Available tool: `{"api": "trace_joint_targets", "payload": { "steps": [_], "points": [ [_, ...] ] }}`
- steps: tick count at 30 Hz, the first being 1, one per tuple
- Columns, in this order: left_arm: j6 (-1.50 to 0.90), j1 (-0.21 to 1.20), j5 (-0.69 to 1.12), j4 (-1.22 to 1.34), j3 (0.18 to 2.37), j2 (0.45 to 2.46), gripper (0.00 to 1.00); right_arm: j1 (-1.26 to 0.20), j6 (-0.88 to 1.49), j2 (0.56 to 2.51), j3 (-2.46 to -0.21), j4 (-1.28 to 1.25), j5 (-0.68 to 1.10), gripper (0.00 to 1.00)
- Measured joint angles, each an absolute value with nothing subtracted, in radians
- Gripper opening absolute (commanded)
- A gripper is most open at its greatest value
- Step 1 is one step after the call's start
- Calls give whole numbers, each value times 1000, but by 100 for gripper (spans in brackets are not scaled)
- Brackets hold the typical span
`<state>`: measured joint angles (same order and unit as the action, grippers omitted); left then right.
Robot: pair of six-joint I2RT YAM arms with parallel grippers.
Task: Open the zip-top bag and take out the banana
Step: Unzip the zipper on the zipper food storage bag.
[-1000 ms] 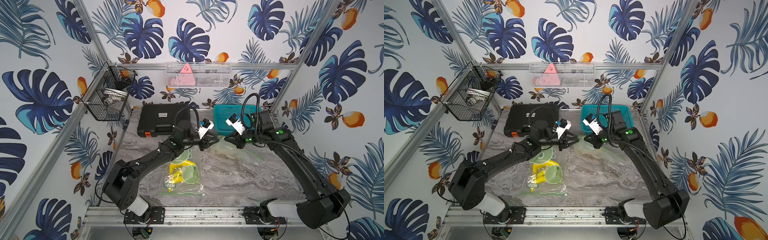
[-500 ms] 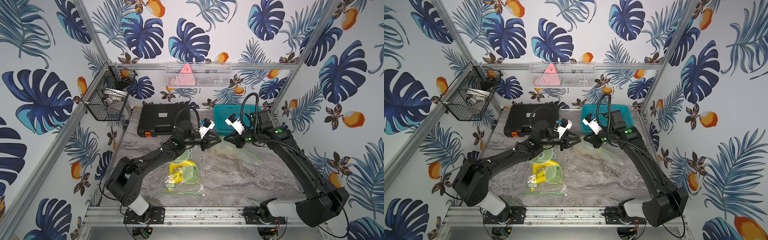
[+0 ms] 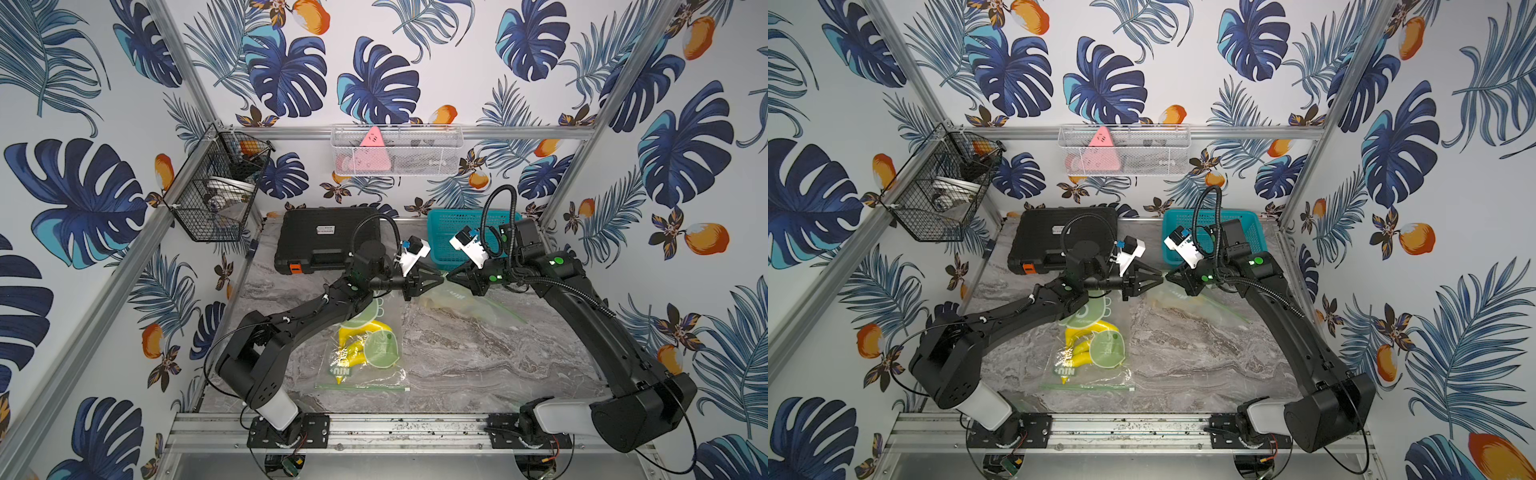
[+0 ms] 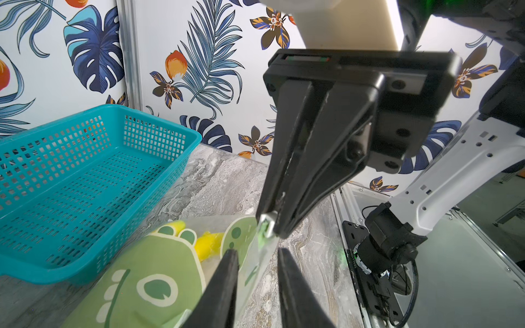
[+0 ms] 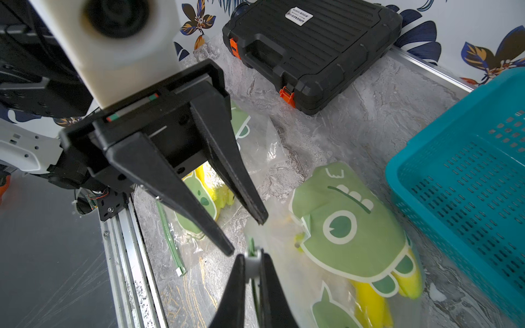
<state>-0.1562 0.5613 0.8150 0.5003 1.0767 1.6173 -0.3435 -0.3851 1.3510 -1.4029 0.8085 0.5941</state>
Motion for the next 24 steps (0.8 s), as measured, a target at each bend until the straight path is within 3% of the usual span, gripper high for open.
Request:
{"api": "trace_joint_targets", "payload": {
  "steps": [12,19,23,24],
  "points": [
    [-166,562,823,509,1081,1630,17,-343,-382,1352,-1404,808,598,8],
    [-188,562,834,539,1081,1641,17,-343,-382,1353,-1407,808,604,8],
    [-210,564,838,547,1081,1646,0,-343,-378,1353,-1407,808,604,8],
    [-207,564,841,550,1081,1647,0,-343,-378,1353,-1407,808,604,8]
  ]
}}
